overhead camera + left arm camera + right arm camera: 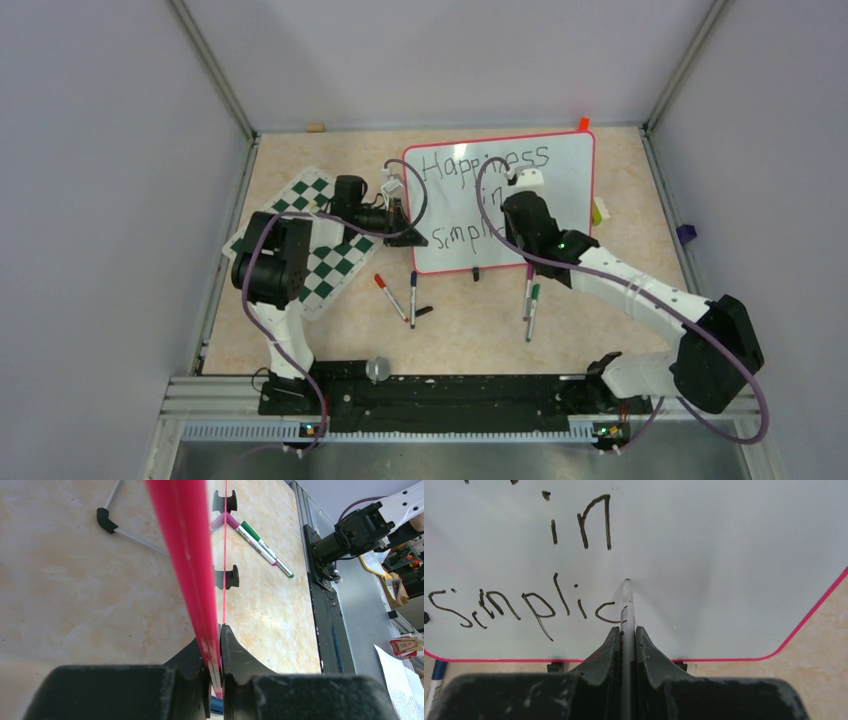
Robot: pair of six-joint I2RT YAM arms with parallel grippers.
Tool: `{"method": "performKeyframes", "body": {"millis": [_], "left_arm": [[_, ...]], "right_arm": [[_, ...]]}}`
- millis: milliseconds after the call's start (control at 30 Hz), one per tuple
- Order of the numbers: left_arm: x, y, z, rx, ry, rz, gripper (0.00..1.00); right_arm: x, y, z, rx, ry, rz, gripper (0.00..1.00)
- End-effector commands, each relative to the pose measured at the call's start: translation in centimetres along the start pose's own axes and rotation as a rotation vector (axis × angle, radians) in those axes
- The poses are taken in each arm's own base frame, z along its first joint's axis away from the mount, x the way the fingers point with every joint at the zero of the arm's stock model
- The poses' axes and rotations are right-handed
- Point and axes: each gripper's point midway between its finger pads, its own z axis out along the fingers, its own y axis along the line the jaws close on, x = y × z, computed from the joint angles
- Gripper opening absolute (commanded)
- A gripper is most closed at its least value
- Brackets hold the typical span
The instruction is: Write a sentence on the whiteboard
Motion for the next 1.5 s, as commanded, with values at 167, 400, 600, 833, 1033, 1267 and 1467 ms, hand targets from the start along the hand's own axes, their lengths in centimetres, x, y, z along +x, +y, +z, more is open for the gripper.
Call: {"method": "performKeyframes", "body": {"millis": [167, 400, 600, 833, 1033, 1267, 1467], "left_arm": [[4.0, 0.6, 0.5, -0.019, 0.066, -0.058, 0.0], [4.0, 0.7, 0.5, -0.02, 0.066, -0.059, 0.0], [3.9, 0.6, 0.5, -0.021, 0.065, -0.057, 0.0], [3.9, 0.6, 0.5, -0.022, 0.065, -0.056, 0.0], [4.0, 0.6, 0.5, -0.022, 0.066, -0.058, 0.0], [4.0, 0.7, 0.5, -0.022, 0.066, -0.061, 0.0], [4.0, 0.6, 0.5, -0.022, 0.066, -0.06, 0.0]], "right_arm": [[-1.7, -0.4, 0.6, 0.039, -0.019, 0.023, 0.0], [-1.6, -1.3, -0.3, 0.06, -0.019, 0.017, 0.0], [-1.7, -1.3, -0.7, 0.049, -0.019, 0.019, 0.0], [-2.7, -0.6, -2.2, -0.031, -0.062, 0.057, 0.0], [-1.4, -0.4, -1.6, -0.033, -0.027, 0.046, 0.0], [0.2, -0.6, -0.4, 0.0, 0.012, 0.029, 0.0], [0.3, -0.5, 0.2, 0.011, 0.013, 0.027, 0.0]]}}
